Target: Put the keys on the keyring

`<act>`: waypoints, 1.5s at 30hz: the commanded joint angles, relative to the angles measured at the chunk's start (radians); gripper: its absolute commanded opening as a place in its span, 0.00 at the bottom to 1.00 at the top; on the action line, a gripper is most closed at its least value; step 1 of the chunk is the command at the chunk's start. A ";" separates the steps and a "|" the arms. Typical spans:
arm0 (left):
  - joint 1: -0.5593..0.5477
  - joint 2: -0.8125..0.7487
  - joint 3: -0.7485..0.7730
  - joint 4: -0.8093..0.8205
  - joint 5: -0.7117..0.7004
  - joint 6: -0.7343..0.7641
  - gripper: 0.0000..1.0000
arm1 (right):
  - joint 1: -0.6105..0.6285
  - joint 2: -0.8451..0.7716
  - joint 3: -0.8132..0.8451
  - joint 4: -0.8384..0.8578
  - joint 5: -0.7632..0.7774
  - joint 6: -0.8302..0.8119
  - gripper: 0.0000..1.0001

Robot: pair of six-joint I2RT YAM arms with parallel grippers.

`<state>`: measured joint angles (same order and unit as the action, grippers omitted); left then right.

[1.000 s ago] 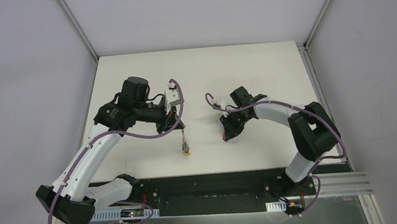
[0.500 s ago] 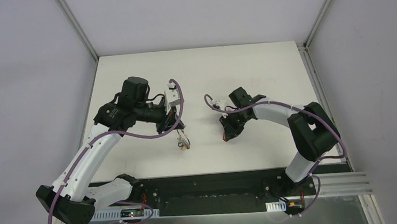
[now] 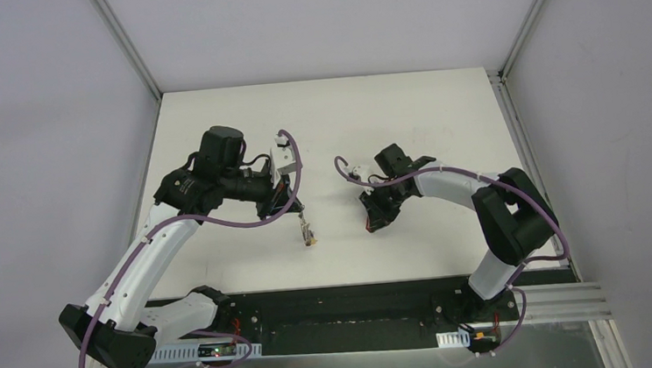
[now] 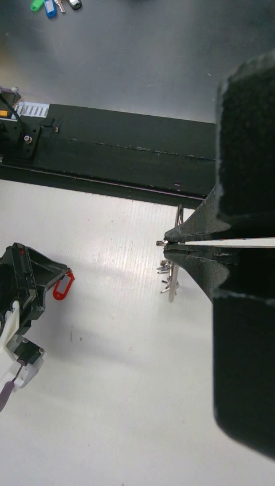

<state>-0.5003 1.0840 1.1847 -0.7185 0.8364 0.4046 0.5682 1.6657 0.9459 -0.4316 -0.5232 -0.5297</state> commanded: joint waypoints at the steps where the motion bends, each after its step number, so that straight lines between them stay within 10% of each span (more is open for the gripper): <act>1: 0.002 -0.030 0.010 0.016 0.042 0.003 0.00 | 0.007 -0.009 -0.002 -0.016 0.013 -0.013 0.12; 28: 0.002 -0.027 0.011 0.013 0.038 0.005 0.00 | 0.008 -0.052 -0.006 -0.027 0.003 -0.033 0.00; 45: 0.002 -0.013 0.005 0.094 0.003 -0.084 0.00 | -0.047 -0.363 0.013 0.028 -0.174 -0.139 0.00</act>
<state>-0.5003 1.0840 1.1847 -0.6971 0.8307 0.3717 0.5323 1.3724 0.9257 -0.4290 -0.6140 -0.6262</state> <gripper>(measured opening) 0.010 0.007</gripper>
